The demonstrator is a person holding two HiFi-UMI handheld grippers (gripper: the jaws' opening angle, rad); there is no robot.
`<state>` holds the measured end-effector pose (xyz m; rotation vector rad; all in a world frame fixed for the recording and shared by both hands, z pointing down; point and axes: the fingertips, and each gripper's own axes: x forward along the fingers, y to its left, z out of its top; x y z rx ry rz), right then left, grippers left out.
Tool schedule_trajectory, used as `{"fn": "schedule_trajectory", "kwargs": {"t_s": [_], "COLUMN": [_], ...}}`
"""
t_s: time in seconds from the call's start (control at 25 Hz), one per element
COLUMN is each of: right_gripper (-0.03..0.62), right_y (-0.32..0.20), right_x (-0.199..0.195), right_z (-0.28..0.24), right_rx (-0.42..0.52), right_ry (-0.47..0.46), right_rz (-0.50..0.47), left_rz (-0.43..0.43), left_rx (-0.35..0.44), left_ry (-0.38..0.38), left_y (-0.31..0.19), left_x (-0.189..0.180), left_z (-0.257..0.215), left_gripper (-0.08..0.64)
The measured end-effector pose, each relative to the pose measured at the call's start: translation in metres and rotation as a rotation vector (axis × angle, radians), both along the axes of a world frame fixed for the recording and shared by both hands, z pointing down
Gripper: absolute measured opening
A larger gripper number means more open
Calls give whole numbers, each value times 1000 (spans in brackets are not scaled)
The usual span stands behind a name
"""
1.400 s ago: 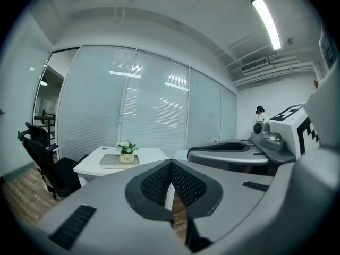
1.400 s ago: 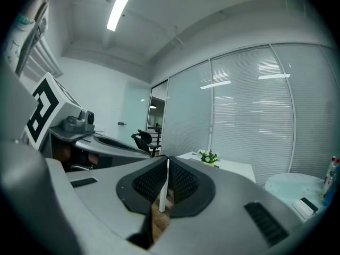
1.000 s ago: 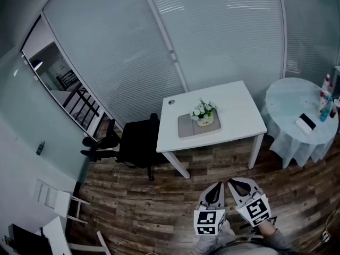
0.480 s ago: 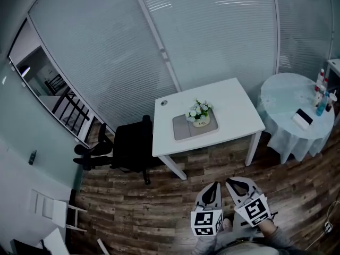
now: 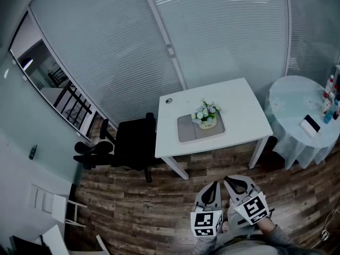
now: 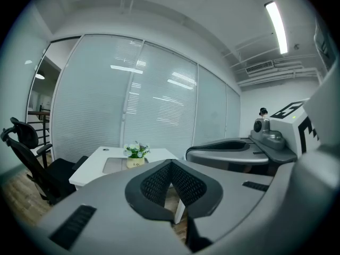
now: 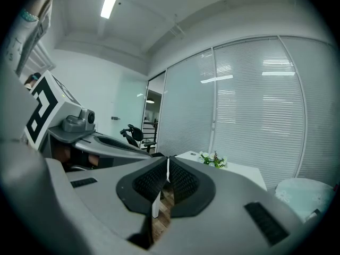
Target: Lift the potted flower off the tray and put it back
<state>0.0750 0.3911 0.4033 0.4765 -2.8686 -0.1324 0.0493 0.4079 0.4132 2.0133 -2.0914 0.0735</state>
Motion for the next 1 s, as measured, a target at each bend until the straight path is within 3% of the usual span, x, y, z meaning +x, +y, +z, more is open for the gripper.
{"fn": "schedule_trajectory", "kwargs": {"t_s": [0.48,1.0], "right_gripper": [21,23], "right_y": [-88,-164], "right_x": [-39,-51], "right_z": [-9,-8], "right_rx": [-30,-37], "right_ry": [-39,-41], "right_rz": [-36,-82], "left_rz": [-9,-35], "left_rx": [-10,-29], "left_ry": [-6,-17], "left_y": [-96,-174], "left_x": [-32,-41], "left_z": [-10,-10], "left_gripper": [11,11]}}
